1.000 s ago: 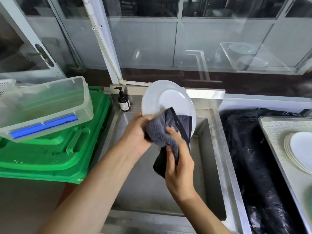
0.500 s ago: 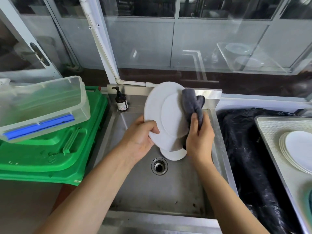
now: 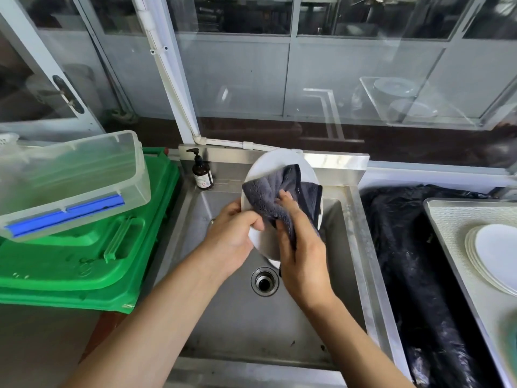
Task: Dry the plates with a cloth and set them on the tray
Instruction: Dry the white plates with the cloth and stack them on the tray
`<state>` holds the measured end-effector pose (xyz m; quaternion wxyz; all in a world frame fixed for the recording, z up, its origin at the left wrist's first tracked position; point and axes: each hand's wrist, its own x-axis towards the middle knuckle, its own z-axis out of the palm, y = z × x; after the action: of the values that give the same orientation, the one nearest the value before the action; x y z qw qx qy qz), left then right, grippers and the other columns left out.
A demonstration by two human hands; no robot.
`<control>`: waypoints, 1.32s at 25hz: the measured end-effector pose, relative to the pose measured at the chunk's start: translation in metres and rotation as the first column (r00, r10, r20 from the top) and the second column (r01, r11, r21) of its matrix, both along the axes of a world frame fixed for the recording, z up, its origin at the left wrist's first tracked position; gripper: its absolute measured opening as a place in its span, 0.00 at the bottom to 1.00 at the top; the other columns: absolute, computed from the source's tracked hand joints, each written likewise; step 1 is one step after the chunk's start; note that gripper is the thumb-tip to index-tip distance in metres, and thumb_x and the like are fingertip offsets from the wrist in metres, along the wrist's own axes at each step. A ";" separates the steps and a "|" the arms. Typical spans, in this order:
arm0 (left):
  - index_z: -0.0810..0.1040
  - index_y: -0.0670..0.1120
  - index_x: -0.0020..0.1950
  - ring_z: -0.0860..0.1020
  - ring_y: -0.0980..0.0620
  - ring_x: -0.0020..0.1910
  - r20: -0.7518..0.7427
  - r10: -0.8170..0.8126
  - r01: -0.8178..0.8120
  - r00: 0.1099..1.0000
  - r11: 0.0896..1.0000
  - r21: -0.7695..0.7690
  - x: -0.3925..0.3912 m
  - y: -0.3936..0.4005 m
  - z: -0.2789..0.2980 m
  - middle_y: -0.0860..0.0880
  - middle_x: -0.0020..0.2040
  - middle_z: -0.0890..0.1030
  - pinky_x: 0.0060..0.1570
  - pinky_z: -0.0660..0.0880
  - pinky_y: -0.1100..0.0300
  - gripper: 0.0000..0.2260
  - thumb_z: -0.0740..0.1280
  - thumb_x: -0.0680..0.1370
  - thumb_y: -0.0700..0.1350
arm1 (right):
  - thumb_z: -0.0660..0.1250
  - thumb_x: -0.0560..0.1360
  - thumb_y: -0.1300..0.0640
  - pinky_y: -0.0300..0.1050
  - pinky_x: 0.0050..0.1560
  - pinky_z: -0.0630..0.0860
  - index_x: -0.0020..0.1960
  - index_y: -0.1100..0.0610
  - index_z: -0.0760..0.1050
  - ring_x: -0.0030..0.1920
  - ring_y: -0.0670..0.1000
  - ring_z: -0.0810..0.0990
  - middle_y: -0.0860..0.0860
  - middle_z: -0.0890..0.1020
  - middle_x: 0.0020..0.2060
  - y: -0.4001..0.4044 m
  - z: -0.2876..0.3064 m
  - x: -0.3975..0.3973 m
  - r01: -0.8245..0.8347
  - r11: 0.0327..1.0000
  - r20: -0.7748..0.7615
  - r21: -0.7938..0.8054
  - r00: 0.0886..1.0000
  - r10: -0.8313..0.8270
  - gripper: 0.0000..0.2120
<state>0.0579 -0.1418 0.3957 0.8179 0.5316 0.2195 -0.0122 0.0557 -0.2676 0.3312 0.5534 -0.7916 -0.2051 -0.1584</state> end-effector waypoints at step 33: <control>0.80 0.43 0.42 0.82 0.47 0.36 0.023 0.220 -0.211 0.975 0.957 -0.200 0.023 -0.007 0.009 0.44 0.36 0.83 0.39 0.82 0.56 0.17 0.55 0.75 0.26 | 0.55 0.87 0.52 0.47 0.78 0.62 0.79 0.45 0.62 0.79 0.49 0.65 0.45 0.68 0.77 0.008 -0.027 -0.034 -0.013 1.000 0.131 -0.005 0.991 0.014 0.21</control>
<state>0.0807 -0.1491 0.4050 0.8676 0.4213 0.2555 0.0672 0.0218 -0.2594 0.3040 0.5383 -0.7791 -0.2466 -0.2058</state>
